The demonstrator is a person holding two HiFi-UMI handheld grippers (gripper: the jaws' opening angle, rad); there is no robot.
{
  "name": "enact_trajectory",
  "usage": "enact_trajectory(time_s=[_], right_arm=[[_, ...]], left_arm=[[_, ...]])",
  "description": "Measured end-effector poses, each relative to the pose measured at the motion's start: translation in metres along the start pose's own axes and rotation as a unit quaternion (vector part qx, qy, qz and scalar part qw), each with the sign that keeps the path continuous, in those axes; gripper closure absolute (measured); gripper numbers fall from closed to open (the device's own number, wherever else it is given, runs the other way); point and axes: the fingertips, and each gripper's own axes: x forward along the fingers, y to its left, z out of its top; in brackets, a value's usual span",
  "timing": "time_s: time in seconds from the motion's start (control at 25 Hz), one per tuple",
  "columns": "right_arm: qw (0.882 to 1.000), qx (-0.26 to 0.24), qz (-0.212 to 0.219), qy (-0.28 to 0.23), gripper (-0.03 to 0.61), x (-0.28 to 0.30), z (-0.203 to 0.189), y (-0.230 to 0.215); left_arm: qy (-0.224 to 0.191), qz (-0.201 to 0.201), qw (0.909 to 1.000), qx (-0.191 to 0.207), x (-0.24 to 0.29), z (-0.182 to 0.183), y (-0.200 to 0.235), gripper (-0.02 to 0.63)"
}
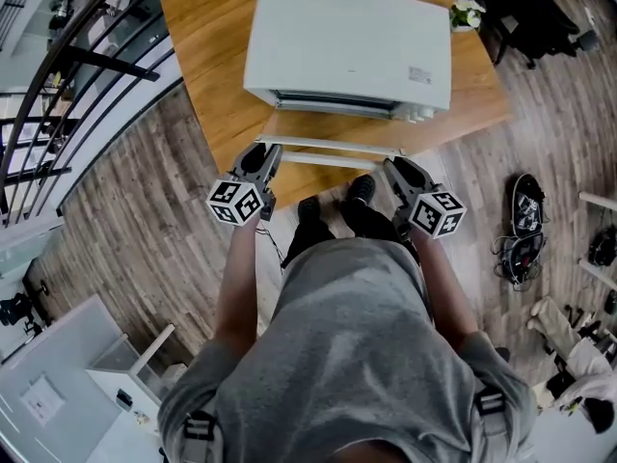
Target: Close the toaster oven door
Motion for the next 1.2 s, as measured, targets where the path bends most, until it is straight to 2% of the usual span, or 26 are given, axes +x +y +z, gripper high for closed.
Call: enact_trajectory(time_s=[0.28,0.48,0.84,1.2], right_arm=[[1.000,-0.001,0.020,0.010,0.460,0.010,0.009,0.000],[1.000,0.016,0.022,0.005,0.460,0.012,0.017,0.001],[0.997,0.063,0.004,-0.037,0.459,0.015,0.039,0.001],[0.992,0.087,-0.002,-0.090,0.456,0.021,0.062,0.000]], left_arm=[[-0.023,0.025,0.9994,-0.001,0.001,0.007,0.001,0.482],[-0.028,0.024,0.9993,-0.006,0.004,0.016,0.002,0.482],[-0.042,-0.017,0.9974,-0.056,0.013,0.033,0.004,0.474],[-0.078,-0.070,0.9872,-0.120,0.024,0.052,0.010,0.463]])
